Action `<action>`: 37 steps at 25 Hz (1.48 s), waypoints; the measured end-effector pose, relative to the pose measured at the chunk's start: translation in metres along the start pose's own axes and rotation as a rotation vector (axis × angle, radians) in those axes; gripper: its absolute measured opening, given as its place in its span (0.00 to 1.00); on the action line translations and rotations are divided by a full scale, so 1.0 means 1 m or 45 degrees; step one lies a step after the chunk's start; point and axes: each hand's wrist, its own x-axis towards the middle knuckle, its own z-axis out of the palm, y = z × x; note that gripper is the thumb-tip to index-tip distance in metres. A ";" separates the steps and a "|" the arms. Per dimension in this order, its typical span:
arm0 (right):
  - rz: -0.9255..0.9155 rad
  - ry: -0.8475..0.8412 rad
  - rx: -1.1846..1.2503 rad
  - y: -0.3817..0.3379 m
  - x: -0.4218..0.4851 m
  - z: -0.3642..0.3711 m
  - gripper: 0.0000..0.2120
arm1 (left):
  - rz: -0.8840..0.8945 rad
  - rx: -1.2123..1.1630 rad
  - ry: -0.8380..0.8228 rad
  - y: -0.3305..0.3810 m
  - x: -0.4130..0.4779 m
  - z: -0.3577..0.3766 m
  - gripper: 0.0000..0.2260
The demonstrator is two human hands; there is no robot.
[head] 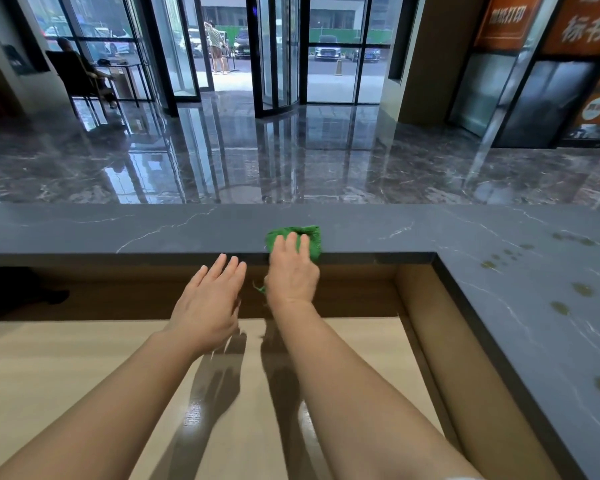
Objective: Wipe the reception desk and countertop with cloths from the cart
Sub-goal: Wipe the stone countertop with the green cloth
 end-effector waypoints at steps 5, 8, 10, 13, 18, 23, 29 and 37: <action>-0.394 -0.079 -0.365 -0.001 0.015 -0.034 0.13 | -0.040 0.003 -0.021 0.003 0.000 -0.005 0.26; -0.469 -0.221 -0.577 0.022 0.033 -0.065 0.13 | 0.000 -0.012 -0.009 0.024 0.006 -0.008 0.26; -0.392 -0.319 -0.709 0.053 0.047 -0.084 0.13 | 0.015 -0.033 -0.003 0.038 0.010 -0.010 0.26; -0.296 -0.390 -0.945 0.121 0.064 -0.119 0.13 | 0.026 -0.067 0.009 0.065 0.019 -0.008 0.26; -0.167 -0.490 -0.942 0.208 0.074 -0.147 0.16 | 0.103 -0.082 -0.005 0.119 0.038 -0.002 0.25; -0.159 -0.573 -0.297 0.251 0.052 -0.114 0.25 | 0.133 -0.100 0.031 0.166 0.056 0.002 0.25; -0.372 -0.546 -0.287 0.278 0.078 -0.106 0.25 | 0.101 -0.101 0.015 0.226 0.067 0.019 0.25; -0.211 -0.533 -0.255 0.368 0.136 -0.116 0.24 | 0.031 -0.092 -0.025 0.267 0.061 0.021 0.25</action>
